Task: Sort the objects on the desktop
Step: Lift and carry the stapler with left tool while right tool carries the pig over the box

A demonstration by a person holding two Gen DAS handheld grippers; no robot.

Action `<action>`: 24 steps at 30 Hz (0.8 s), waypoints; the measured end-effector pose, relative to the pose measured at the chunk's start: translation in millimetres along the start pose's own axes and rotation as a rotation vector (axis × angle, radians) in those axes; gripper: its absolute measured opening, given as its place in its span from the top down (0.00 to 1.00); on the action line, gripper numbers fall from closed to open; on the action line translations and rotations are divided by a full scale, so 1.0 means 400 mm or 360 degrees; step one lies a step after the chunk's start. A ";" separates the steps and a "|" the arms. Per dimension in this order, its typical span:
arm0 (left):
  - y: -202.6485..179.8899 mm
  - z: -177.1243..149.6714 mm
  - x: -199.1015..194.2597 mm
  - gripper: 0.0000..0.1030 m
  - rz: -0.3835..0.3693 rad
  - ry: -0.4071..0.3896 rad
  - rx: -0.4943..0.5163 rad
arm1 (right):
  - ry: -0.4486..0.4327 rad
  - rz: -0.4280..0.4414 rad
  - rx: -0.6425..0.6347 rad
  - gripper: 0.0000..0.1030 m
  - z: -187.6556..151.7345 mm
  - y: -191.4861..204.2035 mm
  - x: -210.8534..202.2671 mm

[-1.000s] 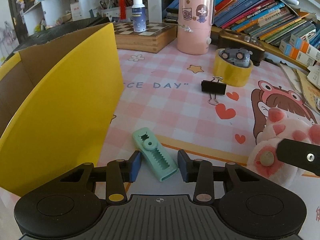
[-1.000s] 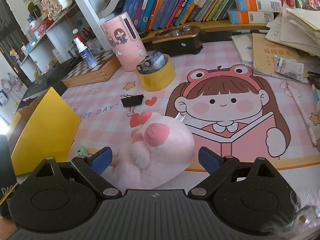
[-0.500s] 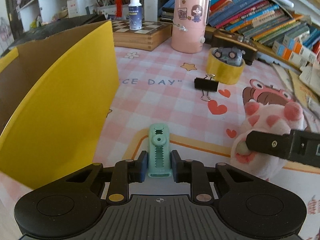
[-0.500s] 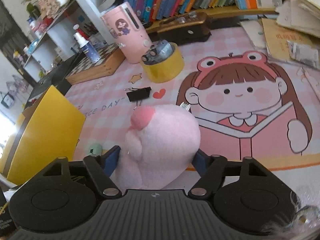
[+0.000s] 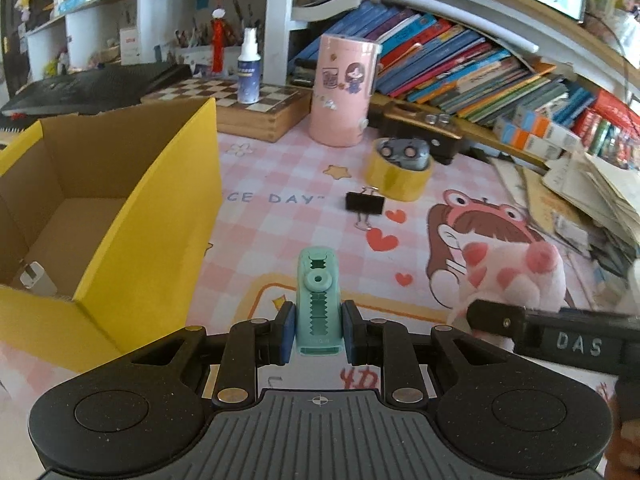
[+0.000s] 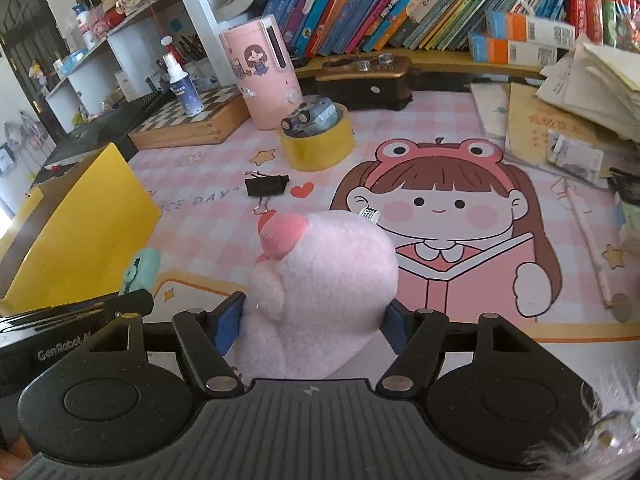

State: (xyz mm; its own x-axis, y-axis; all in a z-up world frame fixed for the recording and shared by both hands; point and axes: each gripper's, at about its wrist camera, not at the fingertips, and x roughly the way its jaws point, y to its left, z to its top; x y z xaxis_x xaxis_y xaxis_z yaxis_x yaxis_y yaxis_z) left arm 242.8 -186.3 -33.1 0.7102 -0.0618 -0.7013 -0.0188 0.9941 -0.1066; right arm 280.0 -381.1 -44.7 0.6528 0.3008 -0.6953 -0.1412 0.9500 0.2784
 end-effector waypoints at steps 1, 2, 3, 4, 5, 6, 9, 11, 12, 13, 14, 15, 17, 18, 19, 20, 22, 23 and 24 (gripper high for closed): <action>0.001 -0.005 -0.010 0.78 -0.0009 -0.0004 0.0006 | 0.0000 -0.0009 -0.0011 0.34 -0.001 0.005 -0.008; 0.004 -0.010 -0.022 0.78 -0.0018 -0.0009 0.0011 | 0.0006 -0.0024 -0.0023 0.34 -0.003 0.011 -0.015; 0.006 -0.014 -0.033 0.78 -0.0028 -0.0015 0.0013 | 0.0010 -0.0035 -0.0032 0.34 -0.005 0.017 -0.023; 0.010 -0.017 -0.045 0.78 -0.0042 -0.0023 0.0010 | 0.0010 -0.0039 -0.0037 0.34 -0.007 0.023 -0.031; 0.013 -0.019 -0.053 0.78 -0.0052 -0.0030 0.0007 | 0.0009 -0.0039 -0.0039 0.34 -0.010 0.028 -0.040; 0.018 -0.021 -0.065 0.78 -0.0067 -0.0039 0.0000 | 0.0007 -0.0038 -0.0040 0.34 -0.013 0.033 -0.048; 0.034 -0.024 -0.099 0.78 -0.0110 -0.0070 -0.0015 | -0.0010 -0.0030 -0.0038 0.34 -0.024 0.053 -0.078; 0.046 -0.027 -0.123 0.78 -0.0140 -0.0093 -0.0019 | -0.0020 -0.0026 -0.0034 0.34 -0.035 0.071 -0.097; 0.052 -0.028 -0.135 0.78 -0.0154 -0.0105 -0.0016 | -0.0024 -0.0021 -0.0034 0.34 -0.042 0.081 -0.107; 0.058 -0.030 -0.148 0.78 -0.0169 -0.0118 -0.0009 | -0.0026 -0.0017 -0.0041 0.34 -0.049 0.093 -0.116; 0.062 -0.031 -0.157 0.78 -0.0182 -0.0128 -0.0001 | -0.0029 -0.0016 -0.0054 0.34 -0.058 0.105 -0.125; 0.067 -0.033 -0.169 0.78 -0.0195 -0.0138 0.0011 | -0.0035 -0.0015 -0.0067 0.34 -0.066 0.118 -0.134; 0.079 -0.037 -0.189 0.78 -0.0218 -0.0158 0.0041 | -0.0056 -0.0012 -0.0082 0.34 -0.079 0.142 -0.151; 0.085 -0.040 -0.200 0.78 -0.0226 -0.0169 0.0057 | -0.0069 -0.0015 -0.0083 0.34 -0.083 0.153 -0.159; 0.090 -0.042 -0.209 0.78 -0.0233 -0.0180 0.0074 | -0.0084 -0.0021 -0.0084 0.34 -0.087 0.164 -0.165; 0.096 -0.045 -0.218 0.78 -0.0238 -0.0191 0.0091 | -0.0100 -0.0028 -0.0083 0.34 -0.091 0.175 -0.173; 0.109 -0.053 -0.234 0.78 -0.0248 -0.0206 0.0121 | -0.0122 -0.0040 -0.0077 0.34 -0.101 0.196 -0.185; 0.115 -0.058 -0.242 0.78 -0.0254 -0.0211 0.0129 | -0.0125 -0.0046 -0.0073 0.34 -0.107 0.206 -0.190; 0.124 -0.063 -0.250 0.78 -0.0261 -0.0216 0.0138 | -0.0125 -0.0052 -0.0067 0.34 -0.114 0.216 -0.194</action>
State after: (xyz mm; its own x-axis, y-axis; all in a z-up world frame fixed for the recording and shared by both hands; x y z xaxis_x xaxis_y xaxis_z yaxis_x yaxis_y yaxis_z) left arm 153.1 -133.2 14.2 0.7868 -0.2168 -0.5779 0.1612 0.9760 -0.1466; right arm 183.1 -318.3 3.1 0.7137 0.2639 -0.6489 -0.1492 0.9623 0.2273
